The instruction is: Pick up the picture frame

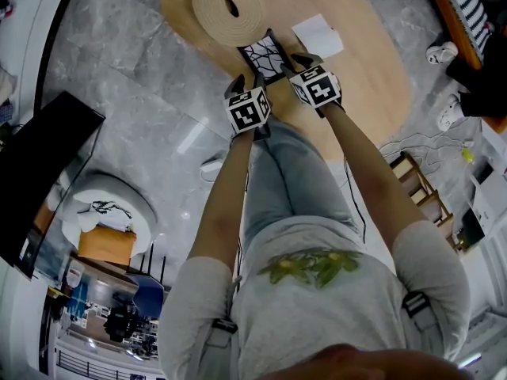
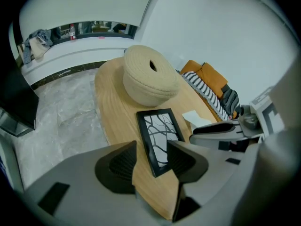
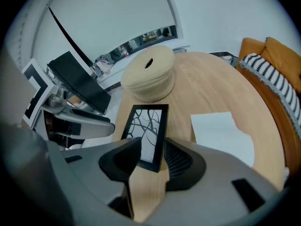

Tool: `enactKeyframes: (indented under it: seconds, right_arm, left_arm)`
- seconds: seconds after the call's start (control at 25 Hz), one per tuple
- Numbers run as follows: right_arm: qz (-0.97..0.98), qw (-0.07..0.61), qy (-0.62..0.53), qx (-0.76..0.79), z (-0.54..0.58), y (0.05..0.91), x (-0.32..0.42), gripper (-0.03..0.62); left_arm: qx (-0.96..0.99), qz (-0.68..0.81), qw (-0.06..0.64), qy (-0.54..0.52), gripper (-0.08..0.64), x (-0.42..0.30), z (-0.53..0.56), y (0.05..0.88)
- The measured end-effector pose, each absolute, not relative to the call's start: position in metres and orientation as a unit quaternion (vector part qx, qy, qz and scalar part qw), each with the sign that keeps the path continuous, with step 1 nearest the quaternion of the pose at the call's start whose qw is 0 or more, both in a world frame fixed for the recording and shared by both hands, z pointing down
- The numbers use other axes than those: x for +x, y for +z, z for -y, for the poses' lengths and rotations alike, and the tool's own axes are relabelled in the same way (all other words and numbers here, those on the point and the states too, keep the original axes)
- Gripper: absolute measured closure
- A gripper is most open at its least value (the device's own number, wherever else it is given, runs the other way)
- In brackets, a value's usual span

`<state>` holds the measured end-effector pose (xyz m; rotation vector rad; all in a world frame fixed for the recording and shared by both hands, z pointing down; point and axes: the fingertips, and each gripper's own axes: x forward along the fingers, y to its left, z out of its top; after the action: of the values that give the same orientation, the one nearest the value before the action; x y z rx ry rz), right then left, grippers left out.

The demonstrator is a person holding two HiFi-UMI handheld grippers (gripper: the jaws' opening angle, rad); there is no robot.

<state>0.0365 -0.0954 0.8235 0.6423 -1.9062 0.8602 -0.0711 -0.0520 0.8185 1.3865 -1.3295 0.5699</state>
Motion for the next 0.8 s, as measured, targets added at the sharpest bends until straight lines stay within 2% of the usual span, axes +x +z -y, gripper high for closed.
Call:
enactKeyframes:
  seconds: [0.24, 0.8]
  right_arm:
    - [0.77, 0.467, 0.35, 0.258, 0.094, 0.833, 0.039, 0.437]
    - [0.758, 0.491, 0.352, 0.245, 0.091, 0.858, 0.04, 0.437]
  left_arm:
    - [0.579, 0.566, 0.543, 0.225, 0.351, -0.069, 0.059, 0.828]
    - [0.571, 0.544, 0.554, 0.268, 0.383, -0.065, 0.057, 0.855]
